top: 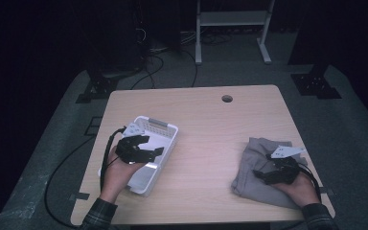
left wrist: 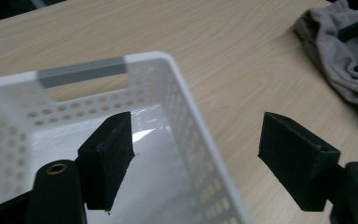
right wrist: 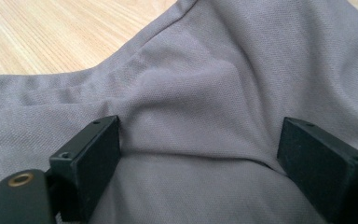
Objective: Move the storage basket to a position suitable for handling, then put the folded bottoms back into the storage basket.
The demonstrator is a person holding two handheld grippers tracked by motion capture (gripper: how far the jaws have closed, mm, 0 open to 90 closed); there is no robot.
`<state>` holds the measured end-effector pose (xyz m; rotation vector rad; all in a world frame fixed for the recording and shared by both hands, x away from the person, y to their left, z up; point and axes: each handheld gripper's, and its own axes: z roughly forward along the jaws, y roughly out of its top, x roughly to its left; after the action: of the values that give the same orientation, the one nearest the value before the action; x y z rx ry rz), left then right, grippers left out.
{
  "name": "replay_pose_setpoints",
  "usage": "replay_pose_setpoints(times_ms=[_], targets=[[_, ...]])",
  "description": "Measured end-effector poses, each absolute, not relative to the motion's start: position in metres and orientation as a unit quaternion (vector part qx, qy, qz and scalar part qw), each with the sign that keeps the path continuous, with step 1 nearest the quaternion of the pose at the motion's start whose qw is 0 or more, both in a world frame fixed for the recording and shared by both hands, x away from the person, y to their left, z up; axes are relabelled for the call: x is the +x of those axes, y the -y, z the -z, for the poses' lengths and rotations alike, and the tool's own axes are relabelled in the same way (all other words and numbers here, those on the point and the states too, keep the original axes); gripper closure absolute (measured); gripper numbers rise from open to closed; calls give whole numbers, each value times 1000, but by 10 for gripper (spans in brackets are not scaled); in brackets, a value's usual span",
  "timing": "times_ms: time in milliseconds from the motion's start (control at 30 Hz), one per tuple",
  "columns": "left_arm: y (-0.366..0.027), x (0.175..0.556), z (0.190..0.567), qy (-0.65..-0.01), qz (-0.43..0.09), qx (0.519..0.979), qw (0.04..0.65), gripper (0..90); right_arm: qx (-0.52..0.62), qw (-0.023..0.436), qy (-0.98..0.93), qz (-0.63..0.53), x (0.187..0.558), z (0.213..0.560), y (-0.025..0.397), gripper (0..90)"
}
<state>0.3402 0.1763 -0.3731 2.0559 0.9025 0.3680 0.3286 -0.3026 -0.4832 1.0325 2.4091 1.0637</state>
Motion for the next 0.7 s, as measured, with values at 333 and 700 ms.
replay_pose_setpoints(times_ms=[333,700], targets=[[-121,332,382,-320,-128,837,425,149,360,156,-841,-371,329,483,303,124],[-75,315,410,-278,-123,855,421,66,361,155,-842,-370,329,483,302,123]])
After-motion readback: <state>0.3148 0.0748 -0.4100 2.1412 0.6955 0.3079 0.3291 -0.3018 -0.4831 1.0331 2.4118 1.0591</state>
